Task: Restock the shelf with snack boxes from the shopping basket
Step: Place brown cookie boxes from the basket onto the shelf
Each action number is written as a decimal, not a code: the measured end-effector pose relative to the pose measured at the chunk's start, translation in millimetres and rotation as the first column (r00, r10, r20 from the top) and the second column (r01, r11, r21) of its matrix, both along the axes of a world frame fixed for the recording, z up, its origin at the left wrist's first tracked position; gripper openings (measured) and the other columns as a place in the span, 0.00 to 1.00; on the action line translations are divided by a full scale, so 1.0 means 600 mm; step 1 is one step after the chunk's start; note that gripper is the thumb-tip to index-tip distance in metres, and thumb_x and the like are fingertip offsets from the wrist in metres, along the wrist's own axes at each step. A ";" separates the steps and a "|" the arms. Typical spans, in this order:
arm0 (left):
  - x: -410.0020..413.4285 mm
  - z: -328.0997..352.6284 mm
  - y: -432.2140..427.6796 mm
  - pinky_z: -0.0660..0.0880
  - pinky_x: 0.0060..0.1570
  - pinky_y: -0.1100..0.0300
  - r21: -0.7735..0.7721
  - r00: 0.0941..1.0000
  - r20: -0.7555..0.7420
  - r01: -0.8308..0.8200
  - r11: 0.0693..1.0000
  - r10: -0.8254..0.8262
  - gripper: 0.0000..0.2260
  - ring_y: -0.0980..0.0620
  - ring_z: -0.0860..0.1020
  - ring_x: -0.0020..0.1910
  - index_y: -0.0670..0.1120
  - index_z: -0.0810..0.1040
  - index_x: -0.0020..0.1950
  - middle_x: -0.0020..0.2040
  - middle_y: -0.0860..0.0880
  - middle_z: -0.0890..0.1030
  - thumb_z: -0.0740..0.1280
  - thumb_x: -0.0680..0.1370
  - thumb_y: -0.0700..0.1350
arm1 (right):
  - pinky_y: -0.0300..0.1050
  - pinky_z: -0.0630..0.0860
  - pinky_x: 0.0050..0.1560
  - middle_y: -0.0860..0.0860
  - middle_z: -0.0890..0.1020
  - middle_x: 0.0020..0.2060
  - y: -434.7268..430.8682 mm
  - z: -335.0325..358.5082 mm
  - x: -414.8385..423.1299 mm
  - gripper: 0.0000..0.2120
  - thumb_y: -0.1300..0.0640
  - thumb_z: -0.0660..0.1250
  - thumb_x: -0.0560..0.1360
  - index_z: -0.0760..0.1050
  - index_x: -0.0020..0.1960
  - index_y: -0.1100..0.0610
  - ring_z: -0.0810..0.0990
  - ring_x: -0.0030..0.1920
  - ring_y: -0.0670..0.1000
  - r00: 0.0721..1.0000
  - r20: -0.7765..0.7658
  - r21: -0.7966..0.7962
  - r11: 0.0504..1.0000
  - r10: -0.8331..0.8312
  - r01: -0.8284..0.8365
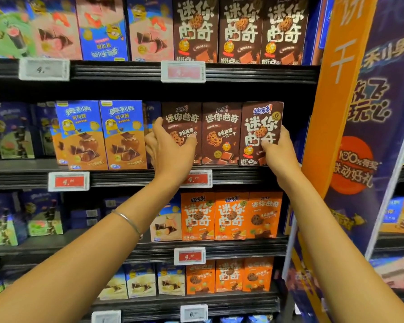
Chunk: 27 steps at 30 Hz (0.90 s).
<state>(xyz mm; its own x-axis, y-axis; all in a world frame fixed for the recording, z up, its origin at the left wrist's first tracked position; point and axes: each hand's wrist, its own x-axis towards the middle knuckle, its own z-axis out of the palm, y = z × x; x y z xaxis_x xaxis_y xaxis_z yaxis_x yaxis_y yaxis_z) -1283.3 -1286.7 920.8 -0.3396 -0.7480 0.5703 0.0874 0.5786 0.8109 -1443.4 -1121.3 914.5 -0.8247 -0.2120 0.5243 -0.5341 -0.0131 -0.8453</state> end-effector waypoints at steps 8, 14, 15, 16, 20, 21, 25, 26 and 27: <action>-0.004 0.004 0.004 0.65 0.76 0.45 0.029 1.000 0.012 0.002 1.000 -0.003 0.39 0.43 0.60 0.78 0.50 0.56 0.83 0.77 0.43 0.60 0.74 0.79 0.52 | 0.30 0.73 0.37 0.45 0.80 0.58 -0.007 0.013 -0.005 0.22 0.48 0.65 0.82 0.65 0.73 0.51 0.80 0.50 0.40 0.990 0.093 -0.123 0.988 0.102 -0.090; -0.003 0.006 0.007 0.64 0.76 0.45 0.016 1.000 0.028 -0.005 1.000 0.004 0.38 0.44 0.60 0.77 0.49 0.56 0.83 0.77 0.43 0.61 0.73 0.79 0.52 | 0.28 0.73 0.34 0.45 0.79 0.56 -0.011 0.011 -0.017 0.21 0.50 0.64 0.82 0.65 0.72 0.52 0.79 0.48 0.38 0.994 0.088 -0.094 0.994 0.071 -0.063; -0.003 0.006 0.007 0.65 0.76 0.45 0.018 1.000 0.027 -0.001 1.000 0.000 0.38 0.44 0.60 0.78 0.49 0.56 0.83 0.78 0.43 0.61 0.74 0.79 0.52 | 0.30 0.73 0.36 0.46 0.79 0.58 -0.011 0.012 -0.020 0.22 0.49 0.65 0.82 0.65 0.72 0.53 0.79 0.49 0.39 0.994 0.085 -0.087 0.994 0.067 -0.059; -0.002 0.006 0.006 0.65 0.76 0.45 0.019 1.000 0.027 0.001 1.000 -0.002 0.38 0.43 0.60 0.78 0.49 0.55 0.83 0.78 0.43 0.61 0.74 0.79 0.51 | 0.32 0.73 0.38 0.47 0.79 0.59 -0.012 0.012 -0.022 0.22 0.49 0.65 0.81 0.64 0.72 0.53 0.80 0.51 0.40 0.995 0.084 -0.079 0.995 0.062 -0.056; -0.002 0.004 0.007 0.64 0.75 0.48 0.005 0.999 0.033 -0.010 1.000 0.010 0.39 0.43 0.60 0.78 0.49 0.55 0.83 0.78 0.43 0.61 0.74 0.79 0.52 | 0.38 0.76 0.42 0.50 0.77 0.62 -0.013 0.013 -0.026 0.23 0.48 0.65 0.81 0.63 0.71 0.52 0.81 0.57 0.48 0.996 0.082 -0.047 0.999 0.030 -0.026; -0.003 0.003 0.008 0.64 0.74 0.48 0.004 0.999 0.034 -0.011 1.000 0.011 0.39 0.43 0.60 0.78 0.49 0.55 0.83 0.78 0.43 0.61 0.74 0.79 0.52 | 0.40 0.78 0.45 0.51 0.76 0.63 -0.013 0.013 -0.027 0.23 0.47 0.65 0.81 0.62 0.71 0.52 0.80 0.59 0.50 0.997 0.076 -0.035 0.999 0.018 -0.016; -0.007 0.001 0.009 0.63 0.73 0.49 -0.001 0.999 0.037 -0.015 1.000 0.015 0.39 0.42 0.59 0.78 0.48 0.56 0.83 0.79 0.43 0.60 0.74 0.79 0.53 | 0.55 0.80 0.58 0.53 0.74 0.66 -0.015 0.011 -0.025 0.25 0.44 0.64 0.80 0.60 0.72 0.52 0.79 0.61 0.53 0.998 0.053 0.016 1.000 -0.024 0.023; -0.008 0.000 0.009 0.64 0.73 0.48 -0.002 0.999 0.035 -0.015 1.000 0.015 0.39 0.42 0.59 0.77 0.48 0.56 0.83 0.79 0.43 0.60 0.74 0.79 0.53 | 0.57 0.80 0.59 0.53 0.74 0.66 -0.014 0.011 -0.025 0.26 0.44 0.64 0.80 0.59 0.72 0.53 0.79 0.62 0.54 0.998 0.054 0.023 0.999 -0.027 0.025; -0.009 -0.001 0.010 0.64 0.73 0.48 -0.004 0.999 0.035 -0.016 1.000 0.016 0.39 0.41 0.60 0.77 0.48 0.56 0.83 0.79 0.43 0.60 0.73 0.79 0.53 | 0.57 0.80 0.60 0.53 0.74 0.66 -0.014 0.011 -0.025 0.26 0.43 0.64 0.80 0.59 0.72 0.53 0.79 0.62 0.54 0.998 0.056 0.027 0.999 -0.027 0.025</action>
